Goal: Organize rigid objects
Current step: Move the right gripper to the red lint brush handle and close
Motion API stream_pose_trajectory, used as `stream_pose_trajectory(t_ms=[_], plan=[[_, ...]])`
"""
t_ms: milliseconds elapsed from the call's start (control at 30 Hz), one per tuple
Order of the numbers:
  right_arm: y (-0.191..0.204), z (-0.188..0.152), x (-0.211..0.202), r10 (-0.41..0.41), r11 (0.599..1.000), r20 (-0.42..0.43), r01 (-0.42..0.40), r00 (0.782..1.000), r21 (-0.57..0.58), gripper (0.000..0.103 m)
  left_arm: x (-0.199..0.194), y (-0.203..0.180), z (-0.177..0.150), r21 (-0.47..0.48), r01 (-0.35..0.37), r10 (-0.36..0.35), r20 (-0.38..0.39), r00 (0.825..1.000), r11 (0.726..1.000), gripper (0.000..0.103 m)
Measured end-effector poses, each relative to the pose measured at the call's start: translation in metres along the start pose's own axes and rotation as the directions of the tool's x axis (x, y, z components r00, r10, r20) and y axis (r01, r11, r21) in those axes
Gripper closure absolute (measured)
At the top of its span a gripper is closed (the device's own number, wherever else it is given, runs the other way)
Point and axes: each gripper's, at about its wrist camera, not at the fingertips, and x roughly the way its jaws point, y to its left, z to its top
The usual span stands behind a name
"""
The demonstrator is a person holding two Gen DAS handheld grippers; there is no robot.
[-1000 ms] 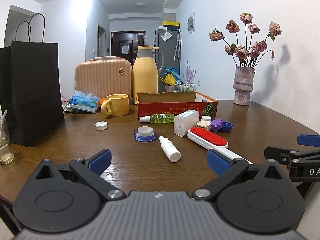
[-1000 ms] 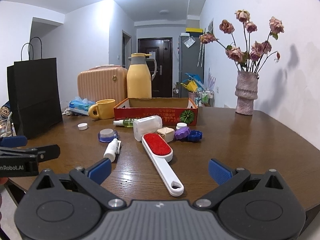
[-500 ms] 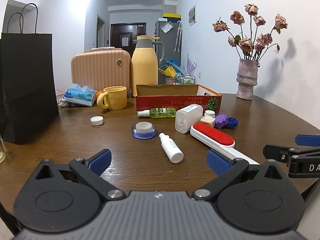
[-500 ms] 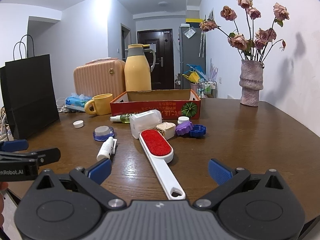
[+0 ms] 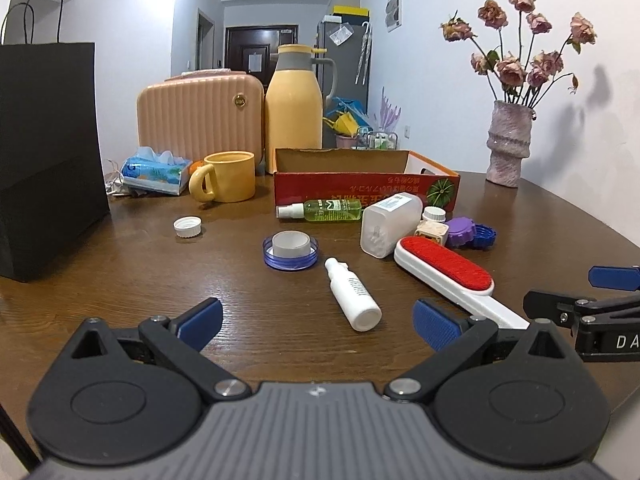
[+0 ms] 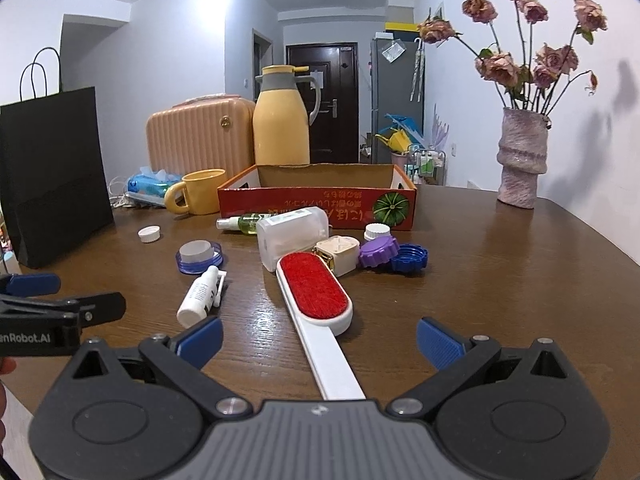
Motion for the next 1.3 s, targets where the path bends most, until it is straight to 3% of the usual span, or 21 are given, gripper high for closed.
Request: stream_pose_trajectory(t_ms=[267,567,733,967,1100,1300], plan=[[-0.003,0.009,0.035,0.013,1.0,-0.049,-0.014,0.999,-0.023,0.002,0.027,0.004,0.006,-0.015,-0.009,0.008,-0.039,0.999,1.0,0.0],[-0.005,0.02,0.078,0.046,0.997,-0.126,-0.053,0.991,-0.055,0.012,0.054,0.009,0.011,-0.032,-0.024,0.021,-0.079,0.997,0.999,0.0],[-0.006,0.026,0.103,0.068,0.995,-0.181,-0.081,0.981,-0.064,0.026,0.065,0.011,0.012,-0.039,-0.027,0.023,-0.103,0.994,0.999,0.0],[-0.007,0.032,0.13,0.102,0.991,-0.25,-0.119,0.963,-0.055,0.034,0.073,0.011,0.012,-0.049,-0.034,0.028,-0.123,0.992,0.998,0.0],[-0.006,0.031,0.139,0.096,0.991,-0.272,-0.118,0.957,-0.065,0.046,0.075,0.01,0.012,-0.05,-0.035,0.028,-0.13,0.991,0.998,0.0],[-0.008,0.027,0.139,0.122,0.988,-0.254,-0.14,0.96,-0.056,0.048,0.076,0.009,0.013,-0.052,-0.035,0.028,-0.135,0.99,0.998,0.0]])
